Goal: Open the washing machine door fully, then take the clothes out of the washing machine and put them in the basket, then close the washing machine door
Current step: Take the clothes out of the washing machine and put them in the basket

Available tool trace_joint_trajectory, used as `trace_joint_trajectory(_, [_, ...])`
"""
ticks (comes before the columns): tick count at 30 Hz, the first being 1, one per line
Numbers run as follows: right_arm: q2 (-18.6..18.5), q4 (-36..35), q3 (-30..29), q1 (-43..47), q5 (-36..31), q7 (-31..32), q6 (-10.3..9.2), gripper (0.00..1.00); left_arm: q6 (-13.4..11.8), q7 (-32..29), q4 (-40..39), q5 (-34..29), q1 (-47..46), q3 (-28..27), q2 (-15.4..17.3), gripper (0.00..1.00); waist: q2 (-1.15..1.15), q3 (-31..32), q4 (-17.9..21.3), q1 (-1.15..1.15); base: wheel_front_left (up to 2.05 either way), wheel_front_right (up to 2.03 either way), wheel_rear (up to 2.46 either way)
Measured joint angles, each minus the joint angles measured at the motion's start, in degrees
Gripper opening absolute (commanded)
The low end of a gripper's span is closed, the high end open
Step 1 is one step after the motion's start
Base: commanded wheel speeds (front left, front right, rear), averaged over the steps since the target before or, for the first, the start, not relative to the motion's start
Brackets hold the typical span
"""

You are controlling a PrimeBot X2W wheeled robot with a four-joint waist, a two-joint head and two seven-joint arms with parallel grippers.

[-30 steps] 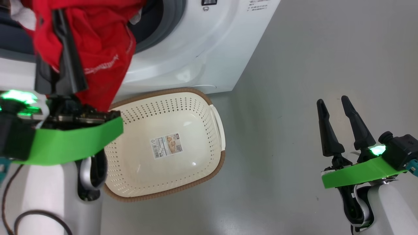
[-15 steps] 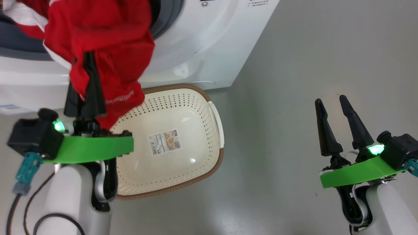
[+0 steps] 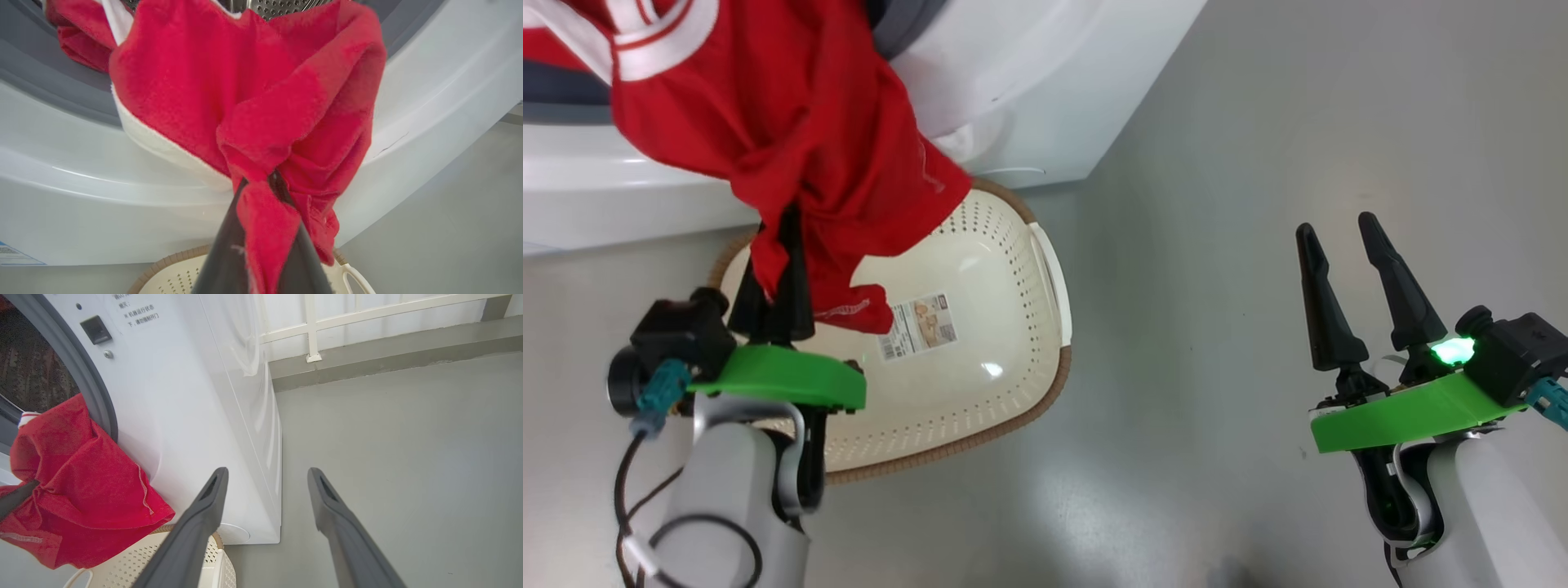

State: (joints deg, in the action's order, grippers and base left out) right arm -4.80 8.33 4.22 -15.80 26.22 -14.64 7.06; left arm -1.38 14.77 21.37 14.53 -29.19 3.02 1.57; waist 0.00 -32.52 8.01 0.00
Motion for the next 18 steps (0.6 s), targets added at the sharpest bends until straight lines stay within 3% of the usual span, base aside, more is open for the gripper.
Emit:
trace_joint_trajectory(16, [1.3, -0.3, 0.2, -2.6, 0.4, 0.0, 0.0, 1.0, 1.0, 0.0, 15.8, -3.5, -11.4, -1.5, 0.0, 0.0, 0.0, -5.8, 2.1, 0.0, 0.0, 0.0, 0.0])
trace_joint_trajectory(17, [1.3, -0.3, 0.2, -2.7, 0.4, 0.0, 0.0, 1.0, 1.0, 0.0, 16.5, -3.5, -12.0, -1.5, 0.0, 0.05, 0.0, -6.1, 2.2, 0.0, 0.0, 0.0, 0.0])
trace_joint_trajectory(18, [1.3, -0.3, 0.2, -2.7, 0.4, 0.0, 0.0, 1.0, 1.0, 0.0, 17.0, -3.5, -12.5, -1.6, 0.0, 0.2, 0.0, -6.2, 2.2, 0.0, 0.0, 0.0, 0.0])
